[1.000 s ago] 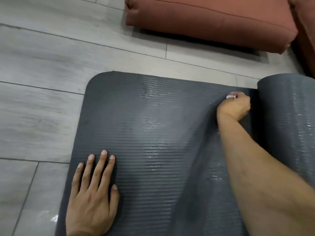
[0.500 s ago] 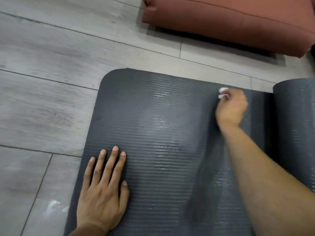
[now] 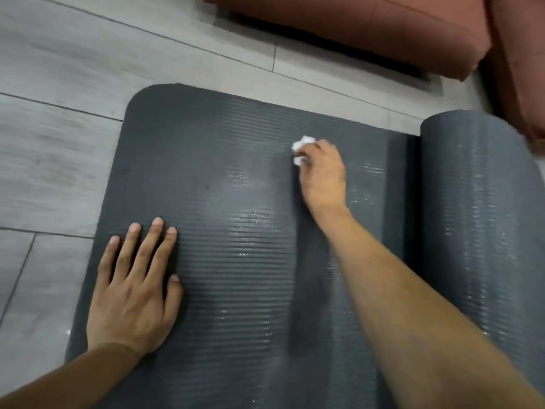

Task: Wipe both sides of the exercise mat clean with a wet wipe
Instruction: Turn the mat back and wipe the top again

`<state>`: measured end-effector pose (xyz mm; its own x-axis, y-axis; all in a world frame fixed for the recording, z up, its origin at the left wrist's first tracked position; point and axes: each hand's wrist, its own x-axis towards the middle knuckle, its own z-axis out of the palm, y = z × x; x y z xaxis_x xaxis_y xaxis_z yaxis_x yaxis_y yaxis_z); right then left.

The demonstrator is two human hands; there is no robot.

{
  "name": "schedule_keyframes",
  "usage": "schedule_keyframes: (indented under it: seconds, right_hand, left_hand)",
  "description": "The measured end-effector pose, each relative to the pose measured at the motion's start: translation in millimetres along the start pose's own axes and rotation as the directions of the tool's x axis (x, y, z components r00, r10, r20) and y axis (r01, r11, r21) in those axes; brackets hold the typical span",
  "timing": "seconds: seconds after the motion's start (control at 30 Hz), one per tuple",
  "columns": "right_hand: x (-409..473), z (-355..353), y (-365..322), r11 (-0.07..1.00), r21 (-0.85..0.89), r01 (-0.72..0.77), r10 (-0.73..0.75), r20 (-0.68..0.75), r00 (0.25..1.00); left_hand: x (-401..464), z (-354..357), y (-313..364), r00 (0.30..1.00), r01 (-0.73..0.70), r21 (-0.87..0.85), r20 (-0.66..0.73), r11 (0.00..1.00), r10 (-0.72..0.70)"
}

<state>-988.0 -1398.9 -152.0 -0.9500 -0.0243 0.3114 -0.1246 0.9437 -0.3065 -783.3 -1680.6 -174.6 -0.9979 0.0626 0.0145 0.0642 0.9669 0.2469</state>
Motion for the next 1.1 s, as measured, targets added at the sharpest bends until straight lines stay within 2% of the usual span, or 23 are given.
schedule_keyframes:
  seconds: [0.03,0.07,0.1,0.13,0.17,0.23,0.27,0.33,0.4,0.47,0.5,0.57,0.6,0.63,0.67,0.7,0.73,0.8,0.87,0.93,0.97,1.03,1.1]
  right_hand:
    - [-6,-21,42,0.975,-0.070,-0.213,0.212,-0.017,0.977]
    - [-13,-41,75,0.901,-0.104,-0.422,0.417,-0.066,0.906]
    - [-20,-58,95,0.813,-0.126,-0.568,0.552,-0.140,0.822]
    - [-27,-64,104,0.755,-0.129,-0.643,0.620,-0.176,0.764]
    - [-32,-61,101,0.736,-0.108,-0.668,0.647,-0.177,0.742]
    - [-41,-44,70,0.778,-0.022,-0.628,0.616,-0.177,0.768]
    - [-47,-31,47,0.832,0.052,-0.552,0.551,-0.183,0.814]
    - [-70,-6,-18,0.933,0.199,-0.300,0.334,-0.166,0.928]
    - [-104,11,-98,0.958,0.281,-0.049,0.057,-0.022,0.998]
    - [-126,12,-155,0.960,0.256,0.112,-0.147,0.122,0.982]
    - [-128,7,-152,0.964,0.221,0.151,-0.186,0.147,0.972]
    - [-129,-15,-105,0.980,0.089,0.176,-0.180,0.041,0.983]
    - [-132,-29,-69,0.994,0.027,0.106,-0.106,0.019,0.994]
    - [-140,-47,-30,0.998,-0.036,-0.043,0.044,0.025,0.999]
    - [-151,-69,9,0.967,-0.113,-0.227,0.232,0.024,0.973]
    - [-163,-88,39,0.900,-0.167,-0.402,0.405,-0.014,0.914]
    - [-173,-101,58,0.834,-0.188,-0.519,0.514,-0.077,0.854]
    - [-179,-104,69,0.776,-0.176,-0.605,0.597,-0.102,0.796]
    - [-175,-93,52,0.783,-0.132,-0.608,0.600,-0.100,0.794]
    - [-178,-81,16,0.796,-0.052,-0.603,0.598,-0.083,0.797]
    - [-182,-72,-11,0.830,0.013,-0.558,0.558,-0.055,0.828]
    - [-198,-55,-78,0.910,0.175,-0.375,0.371,0.054,0.927]
    - [-220,-38,-150,0.947,0.280,-0.158,0.127,0.126,0.984]
  left_hand:
    - [0,0,-1,1.000,0.005,-0.011,-0.001,1.000,-0.005]
    - [1,1,-1,1.000,0.006,-0.015,-0.003,1.000,-0.006]
    - [1,2,0,1.000,0.007,-0.012,-0.003,1.000,-0.007]
    - [1,2,1,1.000,0.007,-0.006,-0.006,1.000,-0.007]
    - [1,2,1,1.000,0.012,-0.003,-0.010,1.000,-0.012]
    - [1,2,0,1.000,0.014,0.006,-0.014,1.000,-0.014]
    - [1,3,1,1.000,0.009,0.011,-0.009,1.000,-0.009]
    - [2,2,1,1.000,0.006,0.007,0.001,1.000,-0.006]
    - [2,3,-1,1.000,0.002,0.002,0.010,1.000,-0.002]
    - [0,2,-3,1.000,-0.005,0.008,0.005,1.000,0.004]
    - [1,1,-3,1.000,-0.016,0.002,0.005,1.000,0.016]
    - [0,1,0,1.000,-0.022,-0.027,0.001,0.999,0.022]
    - [0,1,0,1.000,-0.015,-0.036,-0.007,0.999,0.014]
    - [-1,3,-2,1.000,-0.007,-0.041,-0.010,0.999,0.007]
    - [-1,3,-3,1.000,-0.009,-0.051,-0.008,0.999,0.008]
    - [-1,4,-3,1.000,-0.012,-0.061,-0.006,0.998,0.012]
    - [0,5,-3,1.000,-0.021,-0.060,-0.005,0.998,0.020]
    - [-2,7,-7,0.999,-0.054,-0.022,0.006,0.998,0.054]
    - [1,4,-13,0.995,-0.059,0.007,0.084,0.998,0.059]
    - [14,-16,-13,0.963,-0.068,0.018,0.264,0.998,0.061]
    - [17,-33,-13,0.935,-0.065,0.023,0.350,0.998,0.053]
    - [0,-60,-11,0.907,-0.084,0.053,0.418,0.995,0.054]
    - [-55,-71,-8,0.878,-0.104,0.049,0.473,0.993,0.069]
